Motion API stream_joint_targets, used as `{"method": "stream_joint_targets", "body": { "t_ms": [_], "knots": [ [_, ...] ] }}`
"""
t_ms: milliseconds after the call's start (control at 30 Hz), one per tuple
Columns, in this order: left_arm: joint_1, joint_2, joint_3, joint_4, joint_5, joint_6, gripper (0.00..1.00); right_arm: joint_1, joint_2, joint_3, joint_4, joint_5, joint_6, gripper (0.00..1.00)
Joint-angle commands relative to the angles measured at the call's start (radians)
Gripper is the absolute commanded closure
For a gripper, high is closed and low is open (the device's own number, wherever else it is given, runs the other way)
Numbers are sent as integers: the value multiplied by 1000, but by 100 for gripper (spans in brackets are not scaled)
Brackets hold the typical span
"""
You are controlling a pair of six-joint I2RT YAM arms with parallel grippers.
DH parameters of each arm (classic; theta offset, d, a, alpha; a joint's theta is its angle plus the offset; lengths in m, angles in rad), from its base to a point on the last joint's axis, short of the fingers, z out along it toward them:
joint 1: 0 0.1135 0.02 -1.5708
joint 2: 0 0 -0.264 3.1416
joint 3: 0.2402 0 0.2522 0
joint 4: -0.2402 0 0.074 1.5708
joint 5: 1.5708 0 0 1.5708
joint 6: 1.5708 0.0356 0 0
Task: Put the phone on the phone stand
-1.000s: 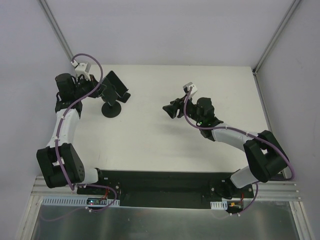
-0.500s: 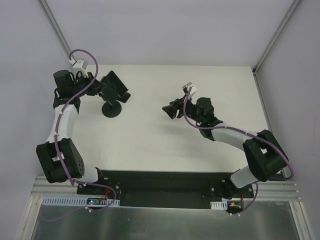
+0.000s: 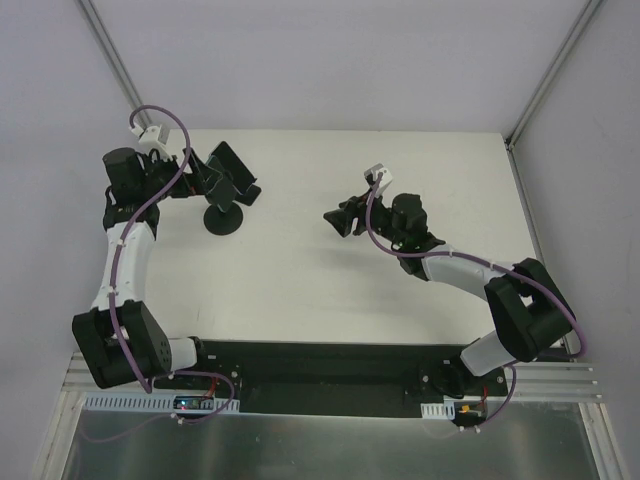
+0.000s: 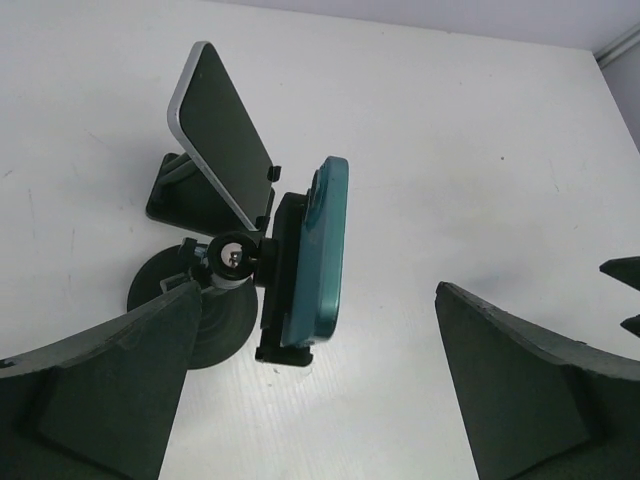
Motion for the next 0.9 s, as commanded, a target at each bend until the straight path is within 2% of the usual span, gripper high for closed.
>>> {"method": "stream_joint_targets", "body": {
  "t_ms": [0, 133, 167, 200, 233, 300, 333, 400, 467, 500, 567, 600, 633, 667, 733, 767, 833, 867],
  "knots": [
    [-4, -128, -42, 59, -79, -40, 1, -4, 1, 44, 27, -2, -13, 37],
    [-64, -242, -81, 78, -197, -31, 1, -4, -15, 51, -29, 41, -15, 36],
    [-90, -264, -96, 78, -270, -14, 1, -2, -24, 53, -61, 69, -14, 34],
    [-119, -311, -102, 78, -311, 1, 0, -1, -38, 54, -148, 163, -7, 32],
    [-194, -339, -121, 78, -361, 19, 1, 1, -76, 53, -198, 222, 9, 29],
    [-259, -420, -139, 78, -488, 68, 1, 1, -123, 36, -328, 361, 39, 27],
    [-361, -445, -153, 78, -533, 88, 1, 2, -177, 30, -373, 391, 63, 25],
    [-453, -519, -162, 65, -619, 134, 1, 1, -241, 9, -504, 451, 80, 24],
    [-541, -554, -158, 43, -609, 120, 1, 2, -361, -37, -600, 478, 103, 22],
    [-549, -580, -151, 9, -540, 100, 1, 7, -406, -56, -705, 514, 106, 21],
    [-550, -605, -139, -25, -451, 16, 1, 13, -577, -113, -808, 535, 80, 18],
    [-549, -632, -138, -34, -416, -9, 1, 14, -645, -123, -929, 551, 69, 17],
    [-549, -648, -130, -45, -342, -31, 1, 14, -785, -120, -983, 552, 51, 14],
    [-550, -663, -124, -48, -314, -66, 1, 16, -852, -102, -1099, 545, 4, 13],
    [-550, -700, -74, -65, -247, -92, 1, 16, -1015, -50, -1209, 557, -45, 11],
    [-550, -706, -46, -77, -225, -108, 1, 14, -1053, 40, -1308, 575, -81, 10],
    [-550, -712, 66, -128, -195, -125, 1, 16, -1107, 160, -1393, 594, -108, 5],
    [-550, -711, 109, -146, -199, -146, 1, 16, -1113, 279, -1460, 594, -119, 2]
  ]
}}
